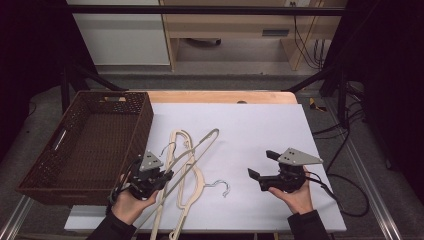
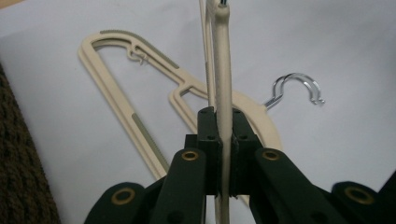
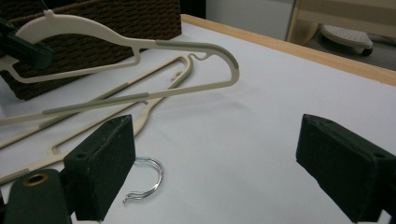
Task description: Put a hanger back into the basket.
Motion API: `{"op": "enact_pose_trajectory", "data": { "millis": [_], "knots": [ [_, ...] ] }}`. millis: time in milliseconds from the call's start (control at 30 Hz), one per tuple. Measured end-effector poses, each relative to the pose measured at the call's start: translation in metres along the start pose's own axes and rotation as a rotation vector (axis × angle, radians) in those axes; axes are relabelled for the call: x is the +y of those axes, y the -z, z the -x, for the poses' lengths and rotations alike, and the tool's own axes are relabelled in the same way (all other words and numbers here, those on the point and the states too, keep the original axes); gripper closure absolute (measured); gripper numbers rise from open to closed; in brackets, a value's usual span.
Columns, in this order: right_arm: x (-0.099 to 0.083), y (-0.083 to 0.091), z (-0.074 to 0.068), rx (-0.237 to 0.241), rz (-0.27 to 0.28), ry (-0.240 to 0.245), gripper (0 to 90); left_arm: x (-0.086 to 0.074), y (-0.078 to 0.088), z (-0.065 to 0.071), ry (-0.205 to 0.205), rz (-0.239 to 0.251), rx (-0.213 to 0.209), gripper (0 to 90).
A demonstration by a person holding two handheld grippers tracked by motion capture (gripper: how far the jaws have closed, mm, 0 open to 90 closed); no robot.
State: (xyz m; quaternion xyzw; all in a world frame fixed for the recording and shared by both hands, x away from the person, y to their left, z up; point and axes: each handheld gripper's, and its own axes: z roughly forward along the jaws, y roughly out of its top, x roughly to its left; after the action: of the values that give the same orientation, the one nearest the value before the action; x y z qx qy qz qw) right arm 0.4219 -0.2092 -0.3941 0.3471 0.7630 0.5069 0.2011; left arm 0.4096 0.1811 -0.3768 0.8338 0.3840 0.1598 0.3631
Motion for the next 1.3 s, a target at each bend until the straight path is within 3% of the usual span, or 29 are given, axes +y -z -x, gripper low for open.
{"op": "enact_pose_trajectory", "data": {
  "millis": [300,467,867,1167,1300],
  "knots": [
    [-0.007,0.009,0.007,-0.047,0.019,-0.037,5.7,0.014,0.026,-0.008,0.012,0.086,-0.102,86.0],
    [-0.007,0.011,0.008,-0.058,0.02,-0.037,5.5,0.027,0.046,-0.015,-0.008,0.138,-0.126,86.0],
    [-0.006,0.013,0.009,-0.062,0.027,-0.031,5.1,0.057,0.083,-0.037,-0.062,0.167,-0.139,86.1],
    [-0.006,0.014,0.01,-0.065,0.032,-0.032,5.0,0.071,0.103,-0.078,-0.026,0.202,-0.111,86.1],
    [-0.005,0.015,0.01,-0.062,0.032,-0.031,4.7,0.072,0.111,-0.099,-0.032,0.214,-0.074,86.1]
  ]
}}
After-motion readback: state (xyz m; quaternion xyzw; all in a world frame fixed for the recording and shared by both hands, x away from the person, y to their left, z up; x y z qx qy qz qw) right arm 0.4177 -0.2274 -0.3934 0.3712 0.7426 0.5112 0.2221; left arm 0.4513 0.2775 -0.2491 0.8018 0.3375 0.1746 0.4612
